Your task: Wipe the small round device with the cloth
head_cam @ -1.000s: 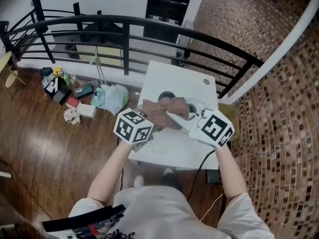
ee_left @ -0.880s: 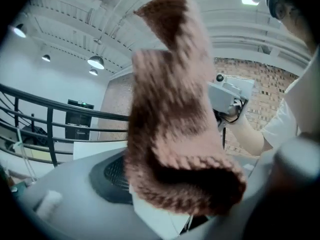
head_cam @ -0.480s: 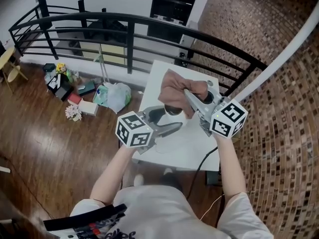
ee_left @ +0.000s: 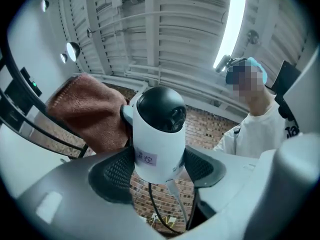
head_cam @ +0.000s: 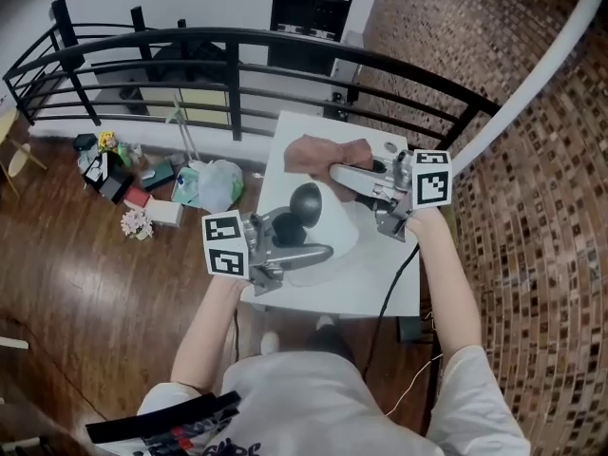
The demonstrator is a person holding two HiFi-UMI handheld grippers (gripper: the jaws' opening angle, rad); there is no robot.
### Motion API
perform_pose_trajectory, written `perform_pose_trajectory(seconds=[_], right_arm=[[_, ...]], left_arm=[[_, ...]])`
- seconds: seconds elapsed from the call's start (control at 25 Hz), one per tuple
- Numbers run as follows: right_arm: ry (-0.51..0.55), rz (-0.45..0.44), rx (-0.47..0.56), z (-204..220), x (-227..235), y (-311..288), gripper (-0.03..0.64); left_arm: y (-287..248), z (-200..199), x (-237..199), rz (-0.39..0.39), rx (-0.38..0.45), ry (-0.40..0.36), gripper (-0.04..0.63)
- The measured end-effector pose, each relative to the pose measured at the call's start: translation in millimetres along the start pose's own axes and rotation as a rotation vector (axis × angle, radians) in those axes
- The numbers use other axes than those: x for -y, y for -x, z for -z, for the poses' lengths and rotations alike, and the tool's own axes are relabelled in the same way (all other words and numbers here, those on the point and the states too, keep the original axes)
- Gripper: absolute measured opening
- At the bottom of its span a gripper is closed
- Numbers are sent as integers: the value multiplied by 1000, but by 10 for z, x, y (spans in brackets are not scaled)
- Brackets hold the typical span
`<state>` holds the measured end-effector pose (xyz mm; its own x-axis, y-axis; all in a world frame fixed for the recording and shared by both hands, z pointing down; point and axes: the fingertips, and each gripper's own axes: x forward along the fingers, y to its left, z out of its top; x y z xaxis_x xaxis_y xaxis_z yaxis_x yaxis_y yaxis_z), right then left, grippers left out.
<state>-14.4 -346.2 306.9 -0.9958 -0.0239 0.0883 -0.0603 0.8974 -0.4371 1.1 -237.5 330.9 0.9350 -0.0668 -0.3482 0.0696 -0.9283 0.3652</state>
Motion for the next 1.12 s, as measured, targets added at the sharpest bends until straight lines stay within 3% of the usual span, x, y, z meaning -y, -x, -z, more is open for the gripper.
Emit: perform_pose_trajectory(seconds=[0.08,0.2,0.32,0.44,0.56,0.76,0.96,1.12], right_arm=[[-51,-168,-94,93,-189,-118,25],[-144,-328,-176,214,-346,-226,25],[-223,-451,-184,291,-452,-234,25],[-272,-519,-140,252,-533,-202,25],[-236,-514,-97,111,-571,-95,25],[-91,-425,-80,-82,-675,59,25],[87,-324,-153,-18,-965,53,25],[199,-228,-287,207,-1085,-24,25]], left_arm=[[-12,48,45,36,-29,-2,336],[-57,97,152,93,-59,-30,336],[-103,128,255,123,-79,-94,336],[-103,143,290,132,-82,-124,336],[-62,120,211,99,-61,-113,336],[9,24,-17,-1,4,-84,336],[-1,-14,-241,-112,41,-52,336],[-24,-5,-370,-199,28,-55,336]])
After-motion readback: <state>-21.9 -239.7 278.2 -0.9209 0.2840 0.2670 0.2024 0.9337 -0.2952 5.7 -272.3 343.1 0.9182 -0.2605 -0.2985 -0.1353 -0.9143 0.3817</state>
